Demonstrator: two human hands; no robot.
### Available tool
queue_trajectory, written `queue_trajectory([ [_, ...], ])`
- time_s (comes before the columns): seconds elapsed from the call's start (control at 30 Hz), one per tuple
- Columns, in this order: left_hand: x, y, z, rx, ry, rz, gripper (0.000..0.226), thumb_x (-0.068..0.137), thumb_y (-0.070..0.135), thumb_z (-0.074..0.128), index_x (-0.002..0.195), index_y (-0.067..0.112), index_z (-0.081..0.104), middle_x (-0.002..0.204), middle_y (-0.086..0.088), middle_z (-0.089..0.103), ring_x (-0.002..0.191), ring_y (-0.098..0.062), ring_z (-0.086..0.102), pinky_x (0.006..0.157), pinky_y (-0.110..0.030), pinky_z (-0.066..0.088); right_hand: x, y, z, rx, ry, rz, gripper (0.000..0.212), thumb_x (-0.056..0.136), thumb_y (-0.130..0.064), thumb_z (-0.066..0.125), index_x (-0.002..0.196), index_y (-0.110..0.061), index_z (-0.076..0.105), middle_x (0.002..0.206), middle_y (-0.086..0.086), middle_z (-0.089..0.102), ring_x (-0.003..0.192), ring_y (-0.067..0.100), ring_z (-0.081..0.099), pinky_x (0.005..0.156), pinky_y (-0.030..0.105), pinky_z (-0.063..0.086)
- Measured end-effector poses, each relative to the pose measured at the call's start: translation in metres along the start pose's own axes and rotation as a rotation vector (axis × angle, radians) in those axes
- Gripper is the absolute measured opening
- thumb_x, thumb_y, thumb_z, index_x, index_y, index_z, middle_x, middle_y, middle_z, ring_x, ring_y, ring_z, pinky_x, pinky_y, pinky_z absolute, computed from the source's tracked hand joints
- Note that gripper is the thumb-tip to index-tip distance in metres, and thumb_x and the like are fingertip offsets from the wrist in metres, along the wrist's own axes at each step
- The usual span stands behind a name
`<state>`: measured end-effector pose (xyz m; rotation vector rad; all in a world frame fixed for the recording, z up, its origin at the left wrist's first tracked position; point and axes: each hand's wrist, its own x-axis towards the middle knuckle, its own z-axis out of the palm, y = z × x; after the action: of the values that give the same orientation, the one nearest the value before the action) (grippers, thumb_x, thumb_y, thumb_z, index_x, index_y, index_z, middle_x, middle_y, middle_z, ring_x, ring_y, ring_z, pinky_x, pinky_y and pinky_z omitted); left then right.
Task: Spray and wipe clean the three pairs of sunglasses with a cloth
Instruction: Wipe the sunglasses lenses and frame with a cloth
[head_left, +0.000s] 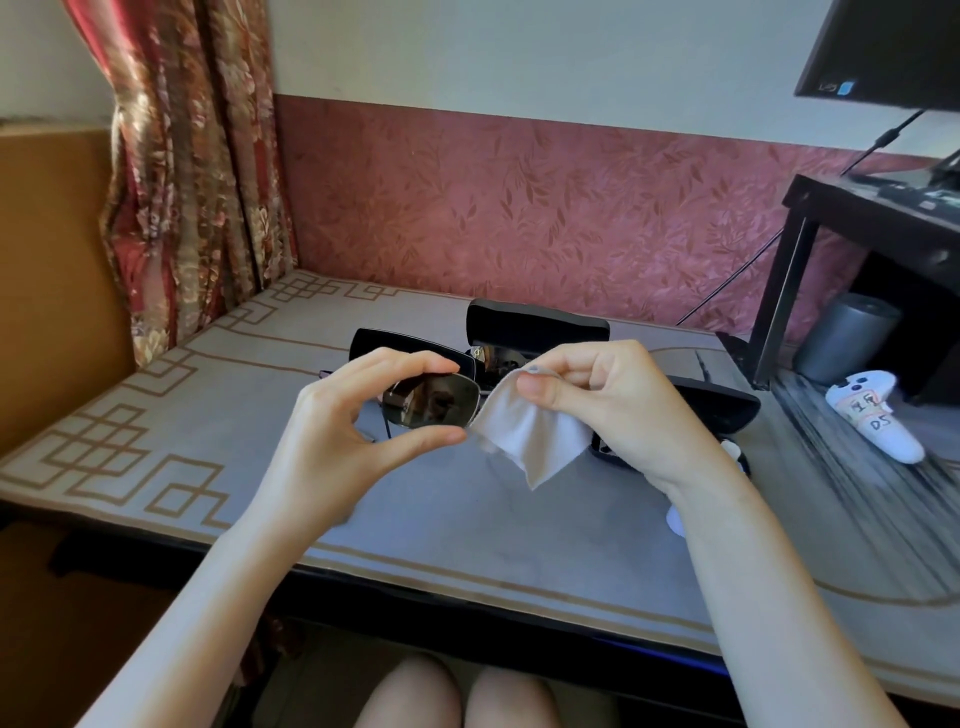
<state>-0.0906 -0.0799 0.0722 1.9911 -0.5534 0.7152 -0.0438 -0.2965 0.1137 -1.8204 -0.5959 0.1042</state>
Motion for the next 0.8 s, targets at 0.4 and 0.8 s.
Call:
queue_trajectory([
  [0.4, -0.002, -0.003, -0.001, -0.075, 0.059, -0.061, 0.041, 0.069, 0.041, 0.075, 0.108, 0.034, 0.067, 0.103, 0.013, 0.067, 0.102, -0.013, 0.062, 0.089, -0.033, 0.046, -0.011, 0.015, -0.02, 0.11, -0.085, 0.048, 0.021, 0.073, -0.019, 0.069, 0.093, -0.016, 0.07, 0.082, -0.005, 0.075, 0.078, 0.005, 0.067, 0.073, 0.014, 0.05],
  [0.8, -0.002, -0.003, 0.0, -0.092, 0.061, -0.056, 0.042, 0.069, 0.038, 0.076, 0.109, 0.029, 0.066, 0.103, 0.013, 0.067, 0.101, -0.006, 0.062, 0.091, -0.016, 0.043, -0.012, 0.018, -0.014, 0.065, -0.095, -0.01, 0.039, 0.061, -0.015, 0.08, 0.098, -0.019, 0.069, 0.093, -0.004, 0.074, 0.087, 0.007, 0.067, 0.082, 0.02, 0.052],
])
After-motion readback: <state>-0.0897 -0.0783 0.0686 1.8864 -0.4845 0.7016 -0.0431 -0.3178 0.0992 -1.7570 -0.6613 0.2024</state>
